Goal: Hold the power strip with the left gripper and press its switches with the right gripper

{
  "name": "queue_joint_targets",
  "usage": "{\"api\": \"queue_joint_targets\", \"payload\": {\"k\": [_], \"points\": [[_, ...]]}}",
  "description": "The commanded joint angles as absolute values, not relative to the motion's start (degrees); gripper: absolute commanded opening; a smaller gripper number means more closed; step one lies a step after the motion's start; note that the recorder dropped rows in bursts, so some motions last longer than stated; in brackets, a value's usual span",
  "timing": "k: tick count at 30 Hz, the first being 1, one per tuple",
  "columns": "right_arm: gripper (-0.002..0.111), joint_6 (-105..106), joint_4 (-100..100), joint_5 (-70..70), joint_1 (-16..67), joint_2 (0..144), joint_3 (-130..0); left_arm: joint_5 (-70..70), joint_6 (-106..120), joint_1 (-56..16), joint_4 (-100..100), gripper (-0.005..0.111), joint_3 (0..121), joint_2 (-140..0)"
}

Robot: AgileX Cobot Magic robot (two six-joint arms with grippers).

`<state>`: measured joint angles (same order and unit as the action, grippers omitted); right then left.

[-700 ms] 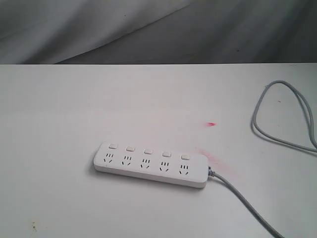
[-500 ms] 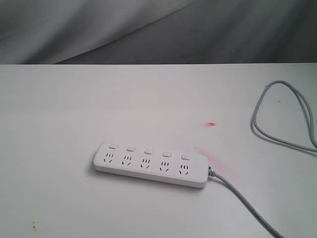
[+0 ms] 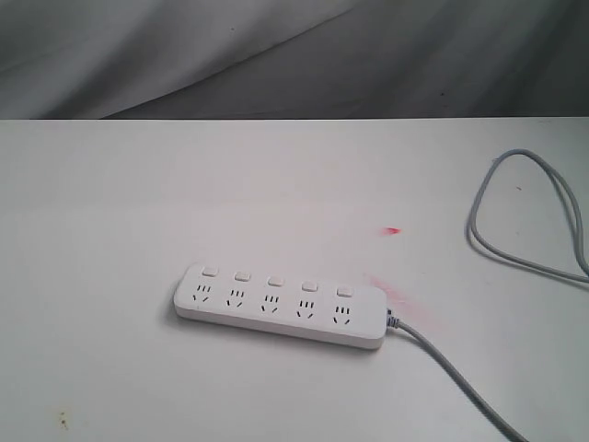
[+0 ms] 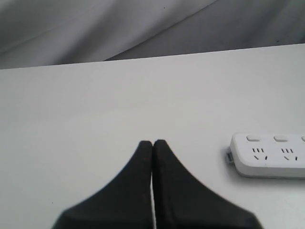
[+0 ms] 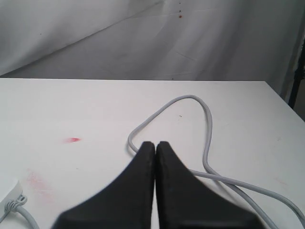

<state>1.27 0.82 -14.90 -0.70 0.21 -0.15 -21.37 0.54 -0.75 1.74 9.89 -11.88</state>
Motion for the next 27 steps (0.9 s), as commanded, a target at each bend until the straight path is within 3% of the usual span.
{"api": "queue_joint_targets", "payload": {"k": [1,8,27], "points": [[0.000,1.22,0.74,-15.19,-0.62,0.00,0.00,-21.00,0.62,-1.04,2.72,0.001,19.50,-22.50],[0.000,1.22,0.74,-15.19,-0.62,0.00,0.00,-20.58,0.46,-1.04,3.36,0.001,28.04,-32.18],[0.000,1.22,0.74,-15.19,-0.62,0.00,0.00,-22.63,0.55,-3.83,-4.99,0.001,29.19,-34.24]]}}
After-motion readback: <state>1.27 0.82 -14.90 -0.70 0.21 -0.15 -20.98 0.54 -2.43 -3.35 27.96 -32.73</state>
